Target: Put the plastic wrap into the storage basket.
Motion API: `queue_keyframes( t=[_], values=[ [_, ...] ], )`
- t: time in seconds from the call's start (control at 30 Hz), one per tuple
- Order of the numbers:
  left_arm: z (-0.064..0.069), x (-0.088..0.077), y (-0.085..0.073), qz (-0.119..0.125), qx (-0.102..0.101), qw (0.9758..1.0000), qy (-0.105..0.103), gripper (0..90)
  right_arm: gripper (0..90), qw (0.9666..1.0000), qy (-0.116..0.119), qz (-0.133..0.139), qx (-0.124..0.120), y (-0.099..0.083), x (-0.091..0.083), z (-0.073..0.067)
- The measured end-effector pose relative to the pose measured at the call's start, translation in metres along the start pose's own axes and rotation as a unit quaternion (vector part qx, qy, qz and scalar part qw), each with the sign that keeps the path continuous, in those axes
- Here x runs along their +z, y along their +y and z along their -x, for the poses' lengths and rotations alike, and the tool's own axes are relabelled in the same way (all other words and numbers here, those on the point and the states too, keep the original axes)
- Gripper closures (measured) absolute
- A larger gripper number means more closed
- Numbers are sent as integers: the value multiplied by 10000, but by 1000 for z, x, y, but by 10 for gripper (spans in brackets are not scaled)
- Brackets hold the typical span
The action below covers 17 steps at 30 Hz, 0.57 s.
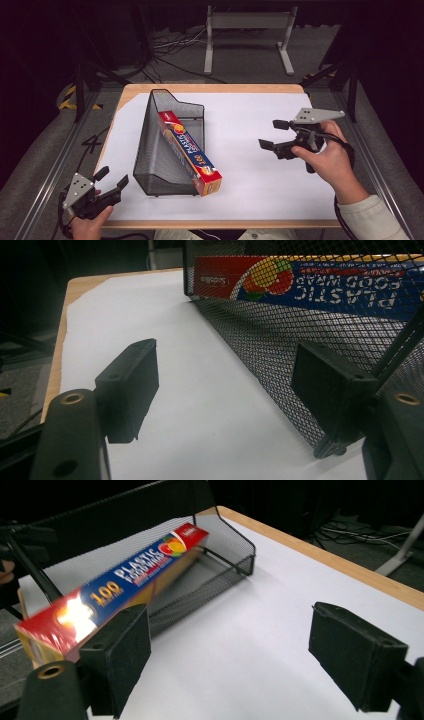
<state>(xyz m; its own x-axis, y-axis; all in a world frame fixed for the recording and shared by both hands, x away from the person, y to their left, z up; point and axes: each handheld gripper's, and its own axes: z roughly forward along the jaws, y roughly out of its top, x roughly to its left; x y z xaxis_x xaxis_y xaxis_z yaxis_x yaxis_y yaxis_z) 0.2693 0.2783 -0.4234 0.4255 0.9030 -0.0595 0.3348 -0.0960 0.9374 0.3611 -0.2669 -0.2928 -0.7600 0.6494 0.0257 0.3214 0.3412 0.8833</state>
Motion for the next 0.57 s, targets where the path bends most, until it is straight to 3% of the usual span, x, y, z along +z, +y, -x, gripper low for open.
queue_keyframes(
  t=[0.13, 0.17, 0.2, 0.3, 0.33, 0.4, 0.43, 0.57],
  values=[
    [0, 0, 0, -3, 2, 10000, 7, 277, 176, 9999, -130, 68, 21, -34, -10, 11],
    [0, 0, 0, -11, 14, 10000, 5, 277, 176, 9997, -174, 52, 134, -56, -15, 17],
    [0, 0, 0, -11, 14, 10000, 5, 277, 176, 9997, -174, 52, 134, -56, -15, 17],
    [0, 0, 0, -23, 36, 10000, 1, 277, 176, 9985, -275, 131, 444, -87, -22, 27],
    [0, 1, 0, -35, 28, 10000, 7, 277, 176, 9971, -356, 240, 631, -109, -27, 34],
    [0, 1, 0, -30, 25, 10000, 11, 277, 176, 9967, -389, 261, 660, -116, -28, 35],
    [1, 1, 1, -6, 17, 10000, 1, 277, 176, 9962, -460, 239, 696, -132, -28, 38],
    [1, 0, 1, -2, 42, 10000, -17, 277, 176, 9967, -473, 108, 645, -154, -24, 39]
  ],
)
